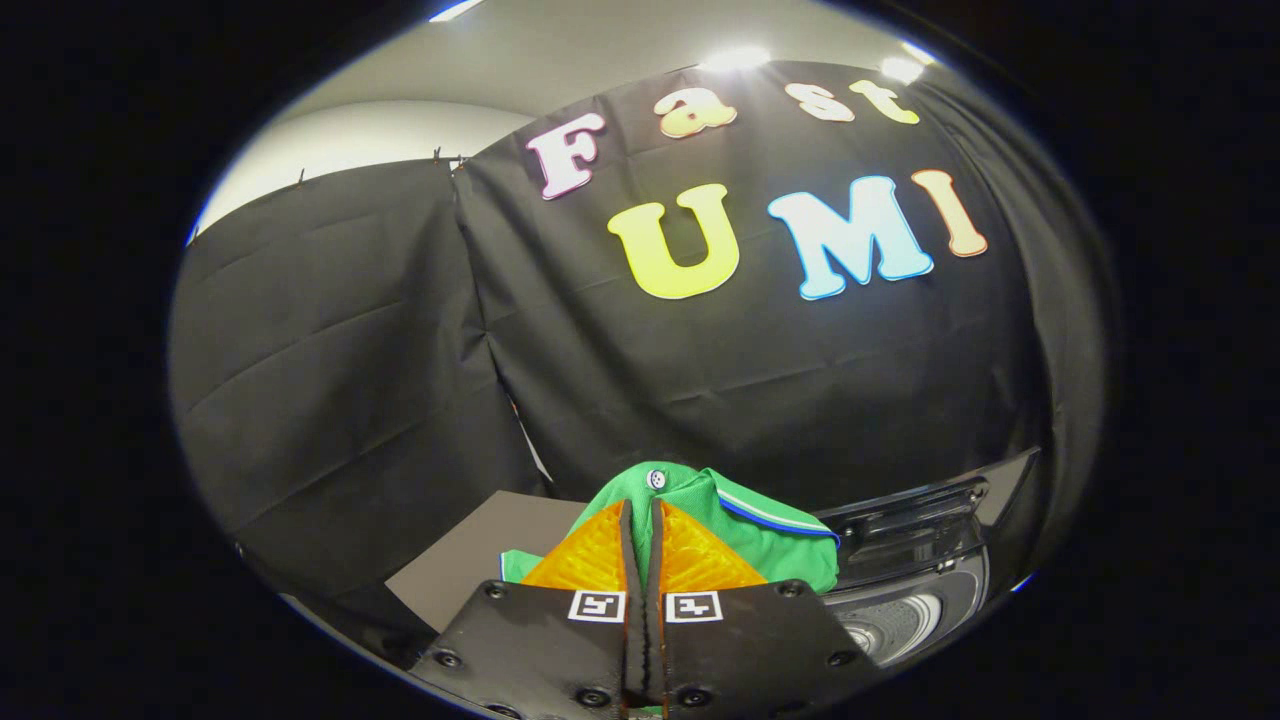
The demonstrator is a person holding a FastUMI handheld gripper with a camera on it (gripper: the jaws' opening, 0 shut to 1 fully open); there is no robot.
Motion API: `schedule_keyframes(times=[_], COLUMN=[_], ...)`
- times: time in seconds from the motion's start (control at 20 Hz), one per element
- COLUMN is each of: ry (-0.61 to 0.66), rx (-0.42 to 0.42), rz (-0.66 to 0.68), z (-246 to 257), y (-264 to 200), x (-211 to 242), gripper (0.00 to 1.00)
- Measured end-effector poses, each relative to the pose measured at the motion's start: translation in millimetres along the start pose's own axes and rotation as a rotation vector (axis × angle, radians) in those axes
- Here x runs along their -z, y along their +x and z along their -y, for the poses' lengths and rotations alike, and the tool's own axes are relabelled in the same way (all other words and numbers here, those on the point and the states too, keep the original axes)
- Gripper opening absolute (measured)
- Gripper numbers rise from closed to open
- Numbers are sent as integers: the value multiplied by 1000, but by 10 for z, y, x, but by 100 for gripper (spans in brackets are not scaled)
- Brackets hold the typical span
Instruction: Put the clothes into the washing machine and then close the washing machine lid.
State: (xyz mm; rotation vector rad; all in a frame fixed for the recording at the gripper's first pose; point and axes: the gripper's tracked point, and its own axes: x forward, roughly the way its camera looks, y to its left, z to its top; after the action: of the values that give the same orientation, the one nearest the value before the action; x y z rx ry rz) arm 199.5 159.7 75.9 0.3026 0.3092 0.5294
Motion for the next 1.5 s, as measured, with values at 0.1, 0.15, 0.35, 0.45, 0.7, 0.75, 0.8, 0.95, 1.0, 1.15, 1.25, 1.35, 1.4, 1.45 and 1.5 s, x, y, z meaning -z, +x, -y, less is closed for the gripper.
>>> schedule_keyframes(times=[0.1, 0.15, 0.35, 0.45, 0.7, 0.75, 0.8, 0.95, 1.0, 1.15, 1.25, 1.35, 1.4, 1.45, 1.5], ry=[8, 11, 22, 28, 12, 2, -7, -31, -51, -80, -84, -78, -75, -73, -72], rx=[18, 27, 71, 97, 177, 189, 196, 221, 235, 248, 259, 258, 255, 253, 253], rz=[9, 12, 10, 6, -12, -19, -25, -54, -66, -109, -138, -169, -185, -198, -212], z=[218, 324, 746, 953, 1489, 1552, 1627, 1832, 1918, 2083, 2188, 2260, 2288, 2306, 2324], y=[-89, -145, -326, -432, -605, -642, -647, -629, -611, -548, -500, -449, -419, -391, -363], x=[-50, -59, -34, 11, 136, 186, 223, 367, 429, 658, 794, 941, 1014, 1085, 1142], gripper=[1, 1, 1, 1, 1, 1, 1, 1, 1, 1, 1, 1, 1, 1, 1])
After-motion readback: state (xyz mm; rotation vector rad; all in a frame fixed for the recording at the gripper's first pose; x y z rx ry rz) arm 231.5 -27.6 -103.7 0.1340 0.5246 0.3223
